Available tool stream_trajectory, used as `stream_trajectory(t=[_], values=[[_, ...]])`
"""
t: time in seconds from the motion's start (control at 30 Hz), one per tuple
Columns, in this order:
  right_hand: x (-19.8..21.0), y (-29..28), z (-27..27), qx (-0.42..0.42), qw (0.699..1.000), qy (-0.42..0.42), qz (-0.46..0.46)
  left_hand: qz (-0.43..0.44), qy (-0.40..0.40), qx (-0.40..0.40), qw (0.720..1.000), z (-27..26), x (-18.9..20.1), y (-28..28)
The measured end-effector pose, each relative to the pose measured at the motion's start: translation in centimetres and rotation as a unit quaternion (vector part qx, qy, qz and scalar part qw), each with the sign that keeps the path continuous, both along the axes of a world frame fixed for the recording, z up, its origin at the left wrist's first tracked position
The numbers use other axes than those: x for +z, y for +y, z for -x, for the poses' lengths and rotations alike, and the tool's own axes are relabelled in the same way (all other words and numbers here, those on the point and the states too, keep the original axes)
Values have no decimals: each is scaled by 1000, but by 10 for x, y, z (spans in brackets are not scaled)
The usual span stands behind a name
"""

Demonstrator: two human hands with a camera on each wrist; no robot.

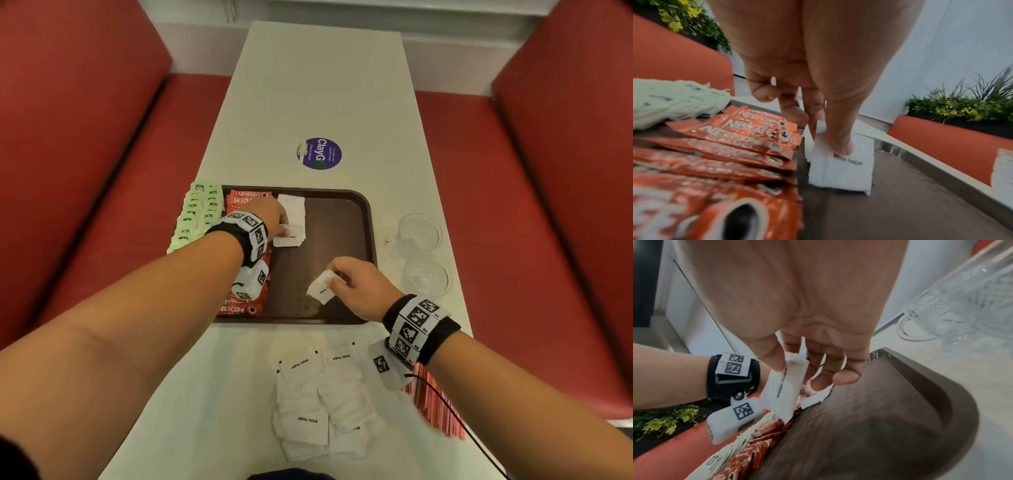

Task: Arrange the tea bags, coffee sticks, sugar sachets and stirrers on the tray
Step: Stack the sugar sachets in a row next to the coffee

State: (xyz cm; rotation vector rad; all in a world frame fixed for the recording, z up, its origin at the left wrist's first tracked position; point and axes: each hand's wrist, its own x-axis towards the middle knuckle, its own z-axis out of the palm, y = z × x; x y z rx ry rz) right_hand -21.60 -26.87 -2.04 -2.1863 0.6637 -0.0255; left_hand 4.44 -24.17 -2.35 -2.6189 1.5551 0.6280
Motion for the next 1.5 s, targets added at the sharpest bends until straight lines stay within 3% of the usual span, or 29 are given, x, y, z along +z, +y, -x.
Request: stream_trajectory(t=[0.33, 0.47, 0.53, 0.63, 0.73, 0.87, 1.03, 1.13, 1.23, 1.3, 1.37, 1.5], values=[[-10, -4, 1, -57, 998, -17, -28, -67, -55, -7, 996, -2, -9, -22], [-7, -6, -3, -69, 996, -9, -47, -46, -58, 7, 997, -1, -6, -22], [-5, -7, -5, -68, 997, -3, -45, 4, -67, 5, 998, 3, 1, -19], [-4, -11, -6, -69, 997, -5, -36, 108, 28, -29, 993, 22, 19, -10], [-3, -16, -9, -74, 996, -15, -36, 103, 144, -124, 976, 46, 38, 8], [-3, -21, -11, -75, 996, -26, -42, 77, 118, -196, 970, 60, 33, 24], [-5, -20, -11, -39, 999, -6, -8, 99, 144, -180, 968, 60, 26, 30], [-7, -21, -12, -61, 998, -4, -13, 94, 150, -169, 970, 53, 24, 29], [-9, -22, -5, -48, 998, 22, -30, 135, 117, -93, 980, 35, 22, 25], [-9, -22, 4, 8, 996, 71, -43, 143, 85, -29, 986, 20, 20, 20], [-9, -17, 12, 85, 986, 139, -39, 111, 55, 13, 992, 9, 17, 18], [-17, -6, 21, 170, 956, 237, -40, -1, 51, 9, 999, 5, 4, 13]])
